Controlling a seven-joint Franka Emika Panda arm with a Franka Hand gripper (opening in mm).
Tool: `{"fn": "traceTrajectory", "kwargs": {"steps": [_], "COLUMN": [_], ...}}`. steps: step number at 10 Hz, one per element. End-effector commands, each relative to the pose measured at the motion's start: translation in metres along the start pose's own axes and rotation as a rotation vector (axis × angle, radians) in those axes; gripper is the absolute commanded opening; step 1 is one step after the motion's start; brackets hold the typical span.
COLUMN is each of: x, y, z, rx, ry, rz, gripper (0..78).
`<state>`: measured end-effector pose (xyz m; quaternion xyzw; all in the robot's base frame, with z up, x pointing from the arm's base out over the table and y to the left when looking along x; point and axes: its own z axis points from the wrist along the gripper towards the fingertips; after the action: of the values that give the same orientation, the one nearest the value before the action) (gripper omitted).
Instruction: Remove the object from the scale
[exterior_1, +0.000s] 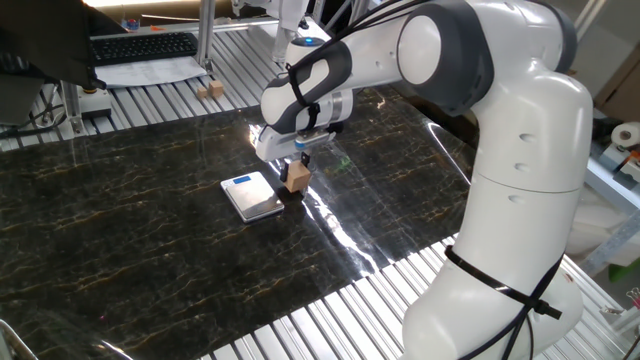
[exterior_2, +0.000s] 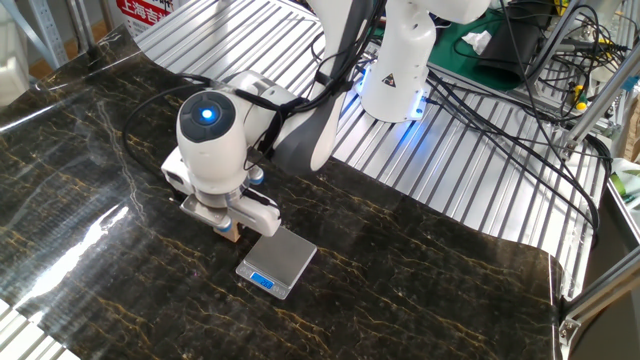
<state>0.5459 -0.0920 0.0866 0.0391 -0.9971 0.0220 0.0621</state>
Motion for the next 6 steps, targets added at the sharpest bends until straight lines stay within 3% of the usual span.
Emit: {"fn": "traceTrajectory", "kwargs": {"steps": [1, 3, 4, 6], "x": [-0.0009, -0.0009, -0.0009, -0.0009], "y": [-0.0006, -0.0006, -0.0006, -0.0006], "z": [-0.0016, -0.0016, -0.0016, -0.0016], "rx": [-0.003, -0.005, -0.005, -0.005], "ry": [-0.008, -0.009, -0.009, -0.009], "rz": [0.006, 0.0, 0.0, 0.0], "gripper": [1.6, 1.6, 77.4, 77.4]}}
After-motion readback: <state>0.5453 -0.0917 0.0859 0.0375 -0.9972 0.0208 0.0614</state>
